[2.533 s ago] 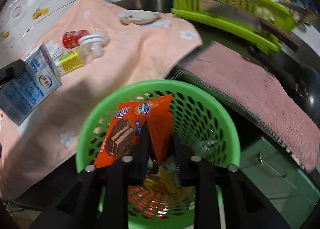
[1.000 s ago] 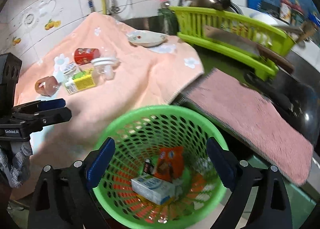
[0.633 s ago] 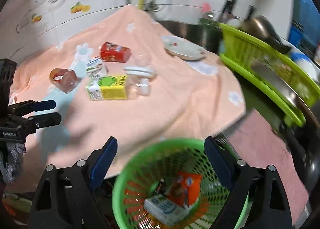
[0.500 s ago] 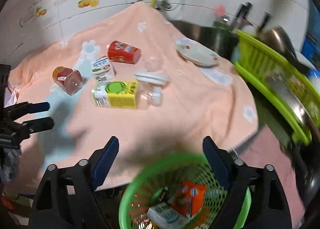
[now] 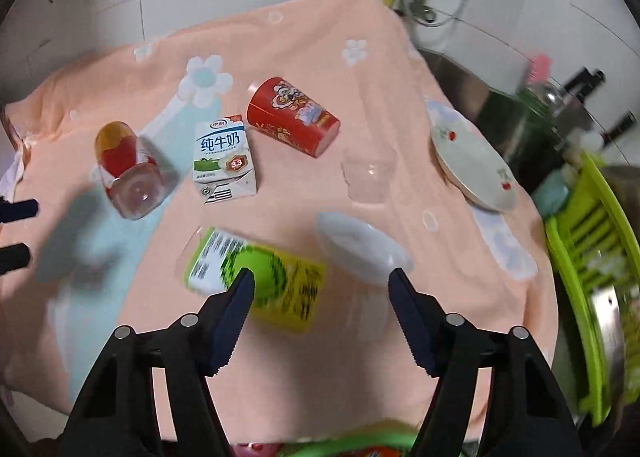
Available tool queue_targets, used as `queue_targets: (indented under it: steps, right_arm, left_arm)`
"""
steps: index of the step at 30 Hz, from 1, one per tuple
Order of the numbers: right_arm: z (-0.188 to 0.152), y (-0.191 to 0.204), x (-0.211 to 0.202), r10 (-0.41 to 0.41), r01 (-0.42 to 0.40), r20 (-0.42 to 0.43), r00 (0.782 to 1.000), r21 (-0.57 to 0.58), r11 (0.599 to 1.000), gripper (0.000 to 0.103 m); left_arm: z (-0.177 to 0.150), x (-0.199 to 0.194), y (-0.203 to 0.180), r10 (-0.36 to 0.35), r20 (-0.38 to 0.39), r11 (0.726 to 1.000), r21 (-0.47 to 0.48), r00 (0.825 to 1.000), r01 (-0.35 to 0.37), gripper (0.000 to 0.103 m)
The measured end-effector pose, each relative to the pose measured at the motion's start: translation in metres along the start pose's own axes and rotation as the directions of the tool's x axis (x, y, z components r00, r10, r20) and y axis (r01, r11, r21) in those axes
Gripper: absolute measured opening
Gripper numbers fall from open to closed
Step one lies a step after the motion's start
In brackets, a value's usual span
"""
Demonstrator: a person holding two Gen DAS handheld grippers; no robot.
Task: Collect trash
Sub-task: 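Move the right gripper to the clear plastic lid while the left gripper reaches the yellow-red bottle, then grasp the clear plastic lid with the right gripper while the left gripper grasps the yellow-red bottle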
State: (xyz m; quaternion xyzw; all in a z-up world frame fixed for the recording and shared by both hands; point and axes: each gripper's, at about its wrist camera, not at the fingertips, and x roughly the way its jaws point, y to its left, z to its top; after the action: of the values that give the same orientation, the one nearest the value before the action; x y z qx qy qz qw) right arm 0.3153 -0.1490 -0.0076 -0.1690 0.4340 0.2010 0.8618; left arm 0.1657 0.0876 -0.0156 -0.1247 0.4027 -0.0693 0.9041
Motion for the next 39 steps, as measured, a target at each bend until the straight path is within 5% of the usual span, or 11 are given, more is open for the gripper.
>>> queue_targets:
  steps: [12, 16, 22, 30, 39]
  right_arm:
    - [0.032, 0.009, 0.069, -0.054, 0.043, -0.121, 0.991, -0.094, 0.995, 0.053]
    - [0.029, 0.007, 0.081, -0.064, 0.049, -0.155, 0.986, -0.099, 0.994, 0.035]
    - [0.023, -0.001, 0.075, -0.048, 0.039, -0.13, 0.99, -0.067, 0.997, 0.009]
    - [0.019, -0.013, 0.038, -0.011, 0.011, -0.02, 1.0, 0.011, 1.0, 0.007]
    - [0.006, -0.014, -0.007, 0.036, -0.04, 0.087, 0.996, 0.05, 0.998, 0.007]
  left_arm:
    - [0.039, 0.01, 0.053, 0.088, 0.012, 0.977, -0.194, 0.996, -0.084, 0.089]
    - [0.052, 0.019, 0.065, 0.112, -0.003, 0.954, -0.28, 0.994, -0.108, 0.089]
    - [0.061, 0.045, 0.076, 0.095, -0.052, 0.888, -0.447, 0.994, -0.108, 0.089]
    - [0.067, 0.077, 0.079, 0.115, -0.107, 0.779, -0.607, 0.988, -0.156, 0.089]
    - [0.073, 0.107, 0.079, 0.148, -0.18, 0.706, -0.669, 0.972, -0.232, 0.09]
